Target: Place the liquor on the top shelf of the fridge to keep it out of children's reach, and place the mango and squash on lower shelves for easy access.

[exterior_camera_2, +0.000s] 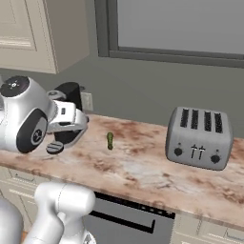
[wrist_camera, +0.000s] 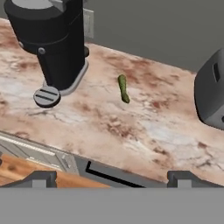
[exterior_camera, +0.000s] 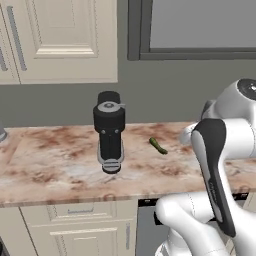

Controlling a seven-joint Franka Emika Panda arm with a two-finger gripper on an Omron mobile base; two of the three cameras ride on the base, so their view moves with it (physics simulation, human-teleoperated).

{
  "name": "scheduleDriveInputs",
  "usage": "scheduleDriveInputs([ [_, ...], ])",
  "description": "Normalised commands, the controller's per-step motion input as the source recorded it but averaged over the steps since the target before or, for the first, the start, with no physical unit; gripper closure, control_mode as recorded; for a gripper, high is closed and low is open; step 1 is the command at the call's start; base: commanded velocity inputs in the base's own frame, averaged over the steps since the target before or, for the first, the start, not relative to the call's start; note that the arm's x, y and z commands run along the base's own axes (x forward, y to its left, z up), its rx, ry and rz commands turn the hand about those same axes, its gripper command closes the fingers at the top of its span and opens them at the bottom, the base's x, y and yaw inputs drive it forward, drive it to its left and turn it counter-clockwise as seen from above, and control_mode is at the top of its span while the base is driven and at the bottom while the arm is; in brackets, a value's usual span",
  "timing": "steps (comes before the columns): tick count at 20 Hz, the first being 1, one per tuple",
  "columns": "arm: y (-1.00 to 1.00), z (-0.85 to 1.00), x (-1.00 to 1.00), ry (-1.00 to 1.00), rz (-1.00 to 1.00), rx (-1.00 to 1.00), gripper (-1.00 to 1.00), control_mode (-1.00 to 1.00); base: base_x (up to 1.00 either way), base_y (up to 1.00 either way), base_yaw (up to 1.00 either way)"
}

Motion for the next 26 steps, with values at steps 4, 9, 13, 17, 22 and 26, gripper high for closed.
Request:
scheduleDriveInputs([
  [4, -0.27, -0.44, 0.51, 0.05, 0.0, 0.0, -1.0, -1.0, 0.0, 0.0, 0.0],
  [9, -0.18, -0.54, 0.59, 0.07, 0.0, 0.0, -1.0, -1.0, 0.0, 0.0, 0.0],
  [13, -0.03, -0.73, 0.61, 0.1, 0.0, 0.0, -1.0, -1.0, 0.0, 0.0, 0.0],
  [17, -0.02, -0.69, 0.61, 0.08, 0.0, 0.0, -1.0, -1.0, 0.0, 0.0, 0.0],
  [22, -0.01, -0.48, 0.58, 0.05, 0.0, 0.0, -1.0, -1.0, 0.0, 0.0, 0.0],
  [26, -0.03, -0.26, 0.49, 0.06, 0.0, 0.0, -1.0, -1.0, 0.0, 0.0, 0.0],
])
